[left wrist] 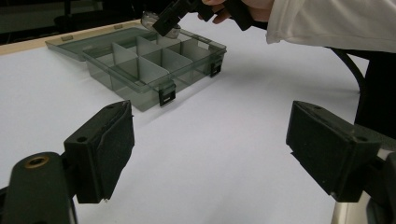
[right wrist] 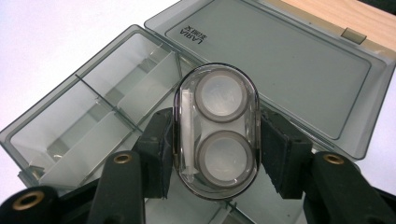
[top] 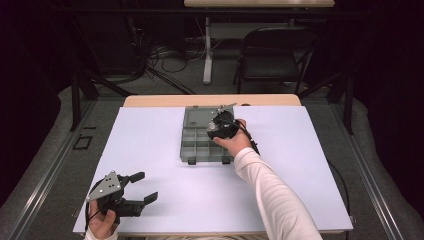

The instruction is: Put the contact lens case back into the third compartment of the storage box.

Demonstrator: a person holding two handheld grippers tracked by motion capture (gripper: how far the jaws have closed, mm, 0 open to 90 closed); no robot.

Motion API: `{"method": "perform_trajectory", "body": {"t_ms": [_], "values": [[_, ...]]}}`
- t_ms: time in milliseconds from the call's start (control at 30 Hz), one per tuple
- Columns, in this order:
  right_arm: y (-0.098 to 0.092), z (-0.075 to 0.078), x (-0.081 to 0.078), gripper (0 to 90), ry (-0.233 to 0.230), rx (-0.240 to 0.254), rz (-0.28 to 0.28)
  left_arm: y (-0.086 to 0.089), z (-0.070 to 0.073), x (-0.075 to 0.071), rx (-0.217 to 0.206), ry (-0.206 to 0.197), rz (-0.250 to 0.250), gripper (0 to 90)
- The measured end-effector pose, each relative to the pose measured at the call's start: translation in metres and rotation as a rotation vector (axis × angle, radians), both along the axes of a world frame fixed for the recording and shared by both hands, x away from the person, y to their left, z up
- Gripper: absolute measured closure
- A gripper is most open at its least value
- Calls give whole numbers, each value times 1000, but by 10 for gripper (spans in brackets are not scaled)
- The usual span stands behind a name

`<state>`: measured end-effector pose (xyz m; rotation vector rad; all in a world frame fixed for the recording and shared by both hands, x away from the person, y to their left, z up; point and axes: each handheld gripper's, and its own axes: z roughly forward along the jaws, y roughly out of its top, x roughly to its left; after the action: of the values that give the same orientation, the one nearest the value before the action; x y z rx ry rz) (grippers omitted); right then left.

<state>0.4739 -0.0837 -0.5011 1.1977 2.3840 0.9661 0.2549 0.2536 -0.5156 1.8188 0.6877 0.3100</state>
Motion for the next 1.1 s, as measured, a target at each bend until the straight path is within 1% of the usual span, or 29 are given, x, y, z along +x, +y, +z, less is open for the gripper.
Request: {"method": "perform_trajectory", "body": {"t_ms": [33,200,400,433,500,567,633,700,767,833,867,933,967,1000,1100], "values": [[0,-1,1,487,0,9,3,0,0,0,0,0,0,159],[-1,-5,5,487,3,19,-8,0,0,0,1,0,-1,159],[-1,-10,8,487,20,35,-18,0,0,0,3,1,-2,159],[-1,-11,9,487,30,29,-15,0,0,0,2,1,-2,159],[-1,-12,9,486,28,39,-17,0,0,0,2,0,1,159],[-1,-13,10,486,32,35,-20,0,0,0,2,0,0,159],[-2,-14,11,486,31,43,-19,0,-1,1,-9,2,-17,159],[-2,-14,11,486,35,43,-20,0,0,0,1,2,-1,159],[-2,-15,11,487,45,40,-23,0,0,0,1,2,1,159],[-2,-16,12,486,41,50,-22,0,0,0,0,1,0,159],[-2,-16,12,486,49,49,-24,0,-1,1,-10,2,-17,159],[-2,-16,11,486,59,53,-25,0,-1,1,-10,2,-16,159],[-2,-16,12,486,63,44,-26,0,-1,1,-9,3,-16,159],[-1,-17,12,486,52,57,-26,0,-1,1,-9,3,-16,159],[-1,-17,12,484,57,52,-27,0,-1,1,-9,4,-16,159]]}}
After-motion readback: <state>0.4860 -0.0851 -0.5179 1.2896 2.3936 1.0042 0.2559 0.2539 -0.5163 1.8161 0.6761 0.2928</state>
